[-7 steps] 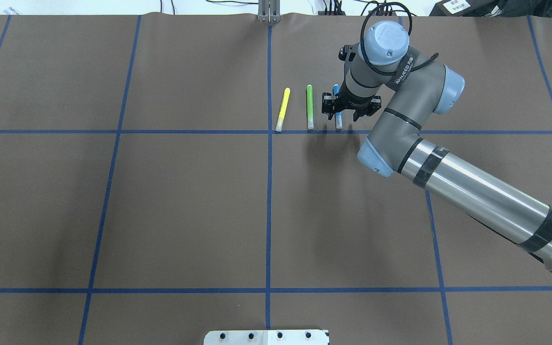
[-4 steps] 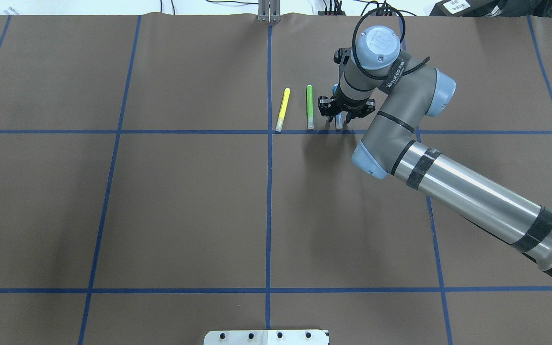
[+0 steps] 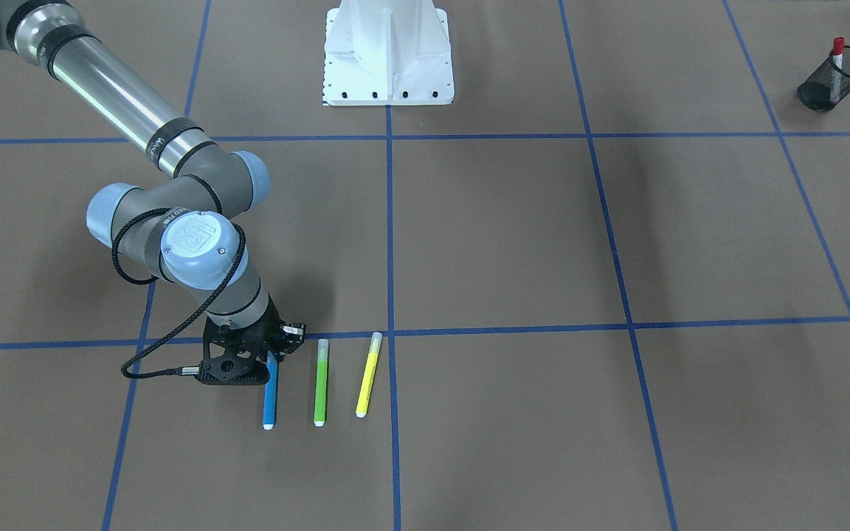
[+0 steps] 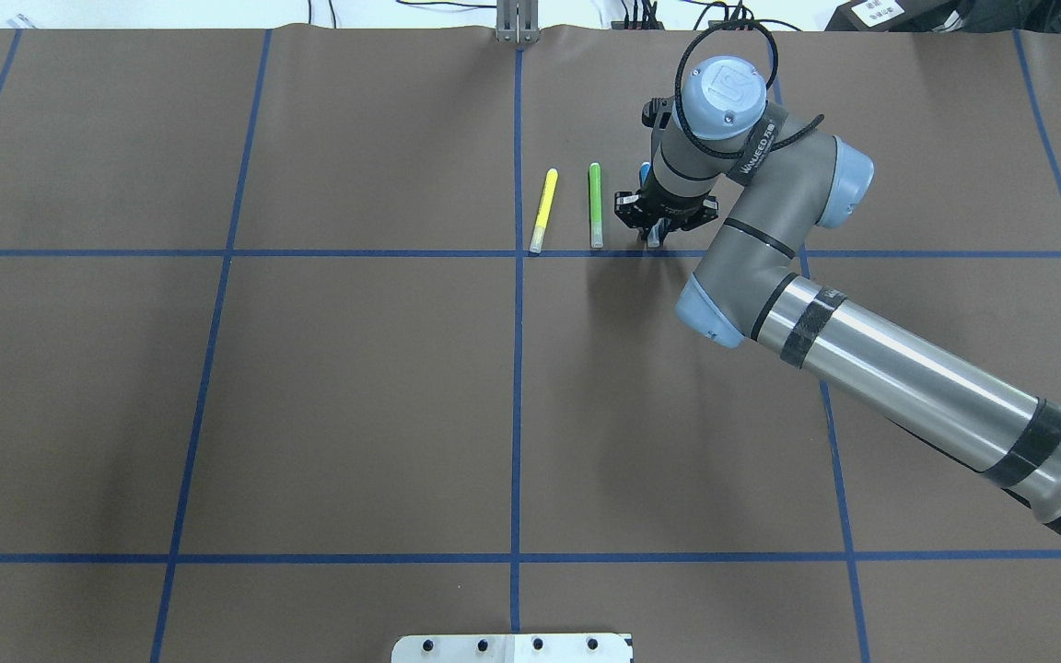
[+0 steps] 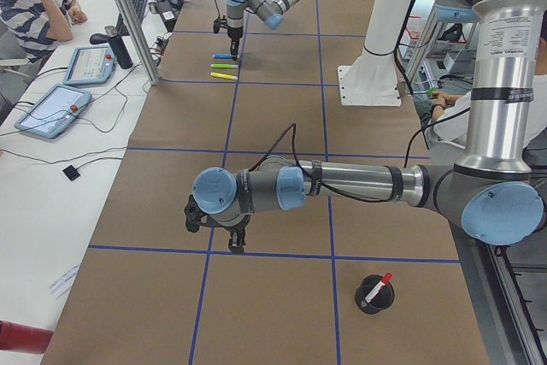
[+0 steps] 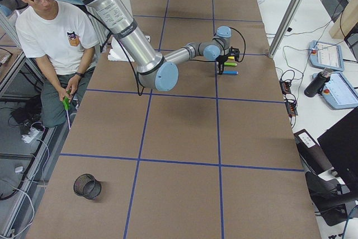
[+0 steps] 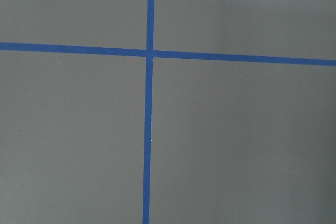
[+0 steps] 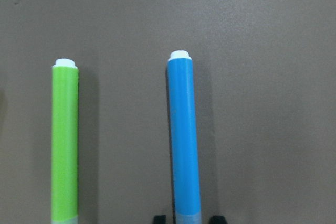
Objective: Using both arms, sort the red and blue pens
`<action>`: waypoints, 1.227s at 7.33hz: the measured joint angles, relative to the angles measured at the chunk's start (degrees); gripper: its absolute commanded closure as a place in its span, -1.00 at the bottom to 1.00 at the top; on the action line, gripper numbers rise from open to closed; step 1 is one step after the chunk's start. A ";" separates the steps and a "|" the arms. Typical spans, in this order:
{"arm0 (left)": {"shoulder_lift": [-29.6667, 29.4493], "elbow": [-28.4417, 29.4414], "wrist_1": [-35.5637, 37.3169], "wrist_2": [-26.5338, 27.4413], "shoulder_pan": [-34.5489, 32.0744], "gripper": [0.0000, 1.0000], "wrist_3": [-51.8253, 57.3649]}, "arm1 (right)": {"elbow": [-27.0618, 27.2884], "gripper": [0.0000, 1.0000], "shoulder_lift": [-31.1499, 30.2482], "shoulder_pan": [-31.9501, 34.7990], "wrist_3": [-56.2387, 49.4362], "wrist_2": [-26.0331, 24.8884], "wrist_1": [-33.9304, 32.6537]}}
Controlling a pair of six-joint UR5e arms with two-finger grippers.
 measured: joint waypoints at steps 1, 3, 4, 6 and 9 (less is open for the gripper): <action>-0.01 0.00 0.02 0.00 0.01 -1.00 -0.21 | 0.44 1.00 -0.16 -0.04 -0.01 0.18 -0.10; -0.06 -0.01 -0.08 0.00 0.01 -1.00 -0.87 | 3.72 1.00 -1.89 2.57 -0.38 3.06 -0.96; -0.10 -0.03 -0.19 -0.02 -0.01 -1.00 -1.40 | 6.75 1.00 -4.77 5.18 -1.20 5.45 -1.62; -0.15 -0.14 -0.27 -0.23 0.01 -1.00 -1.88 | 12.92 1.00 -11.79 11.18 -6.48 7.05 -3.87; -0.66 -0.12 -0.28 -0.48 0.62 -1.00 -2.06 | 21.04 1.00 -24.60 20.74 -27.93 7.10 -12.24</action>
